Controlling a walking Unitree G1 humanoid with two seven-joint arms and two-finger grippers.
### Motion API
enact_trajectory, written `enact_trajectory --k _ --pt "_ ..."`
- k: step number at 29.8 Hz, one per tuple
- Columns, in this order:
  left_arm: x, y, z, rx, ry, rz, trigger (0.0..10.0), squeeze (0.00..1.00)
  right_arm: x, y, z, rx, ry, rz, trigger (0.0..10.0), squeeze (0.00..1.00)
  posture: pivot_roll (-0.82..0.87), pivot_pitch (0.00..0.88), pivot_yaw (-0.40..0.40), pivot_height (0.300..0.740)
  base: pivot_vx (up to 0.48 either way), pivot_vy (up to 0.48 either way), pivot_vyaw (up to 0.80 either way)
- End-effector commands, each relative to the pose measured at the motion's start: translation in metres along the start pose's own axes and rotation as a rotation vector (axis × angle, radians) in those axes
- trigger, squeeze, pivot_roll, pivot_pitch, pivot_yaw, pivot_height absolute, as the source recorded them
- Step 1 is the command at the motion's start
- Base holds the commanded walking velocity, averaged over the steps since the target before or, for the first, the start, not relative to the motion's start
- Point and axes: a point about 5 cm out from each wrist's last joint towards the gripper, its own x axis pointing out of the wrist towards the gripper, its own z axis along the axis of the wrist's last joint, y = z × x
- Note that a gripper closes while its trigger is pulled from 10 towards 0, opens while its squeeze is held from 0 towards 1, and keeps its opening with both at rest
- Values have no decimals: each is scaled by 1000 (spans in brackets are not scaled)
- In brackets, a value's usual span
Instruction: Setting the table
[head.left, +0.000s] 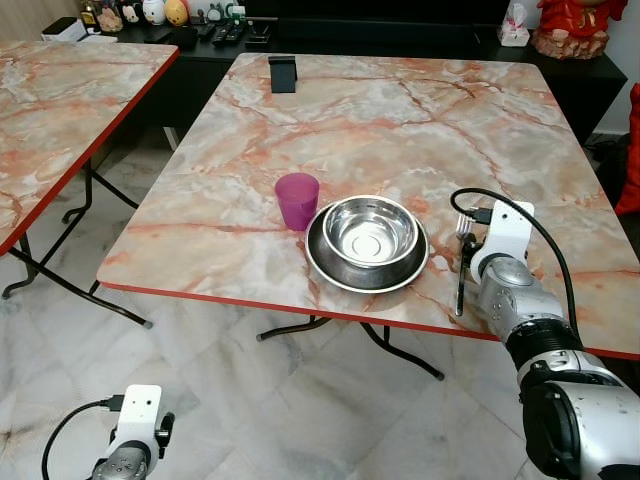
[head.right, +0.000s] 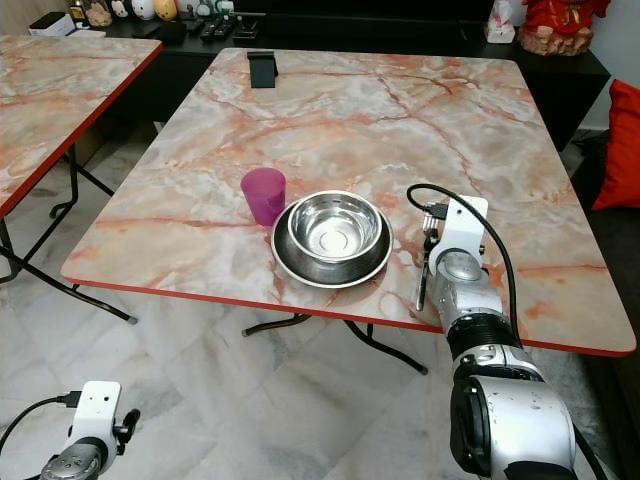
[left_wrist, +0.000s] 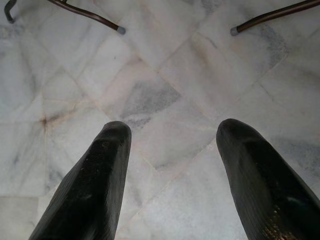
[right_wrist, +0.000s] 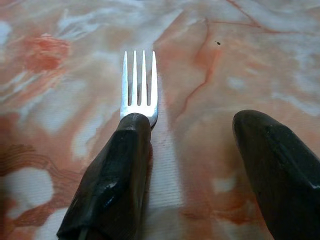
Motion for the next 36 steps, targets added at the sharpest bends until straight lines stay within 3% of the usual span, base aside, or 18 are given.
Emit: enact_trajectory --k 1,36 --pt "-1 -1 -4 3 17 -8 10000 0 0 4 7 11 -19 21 10000 0 41 114 18 740 0 0 0" --pt "-1 -2 -5 1 25 -14 10000 0 -1 15 4 -9 -21 81 10000 0 44 114 17 740 0 0 0"
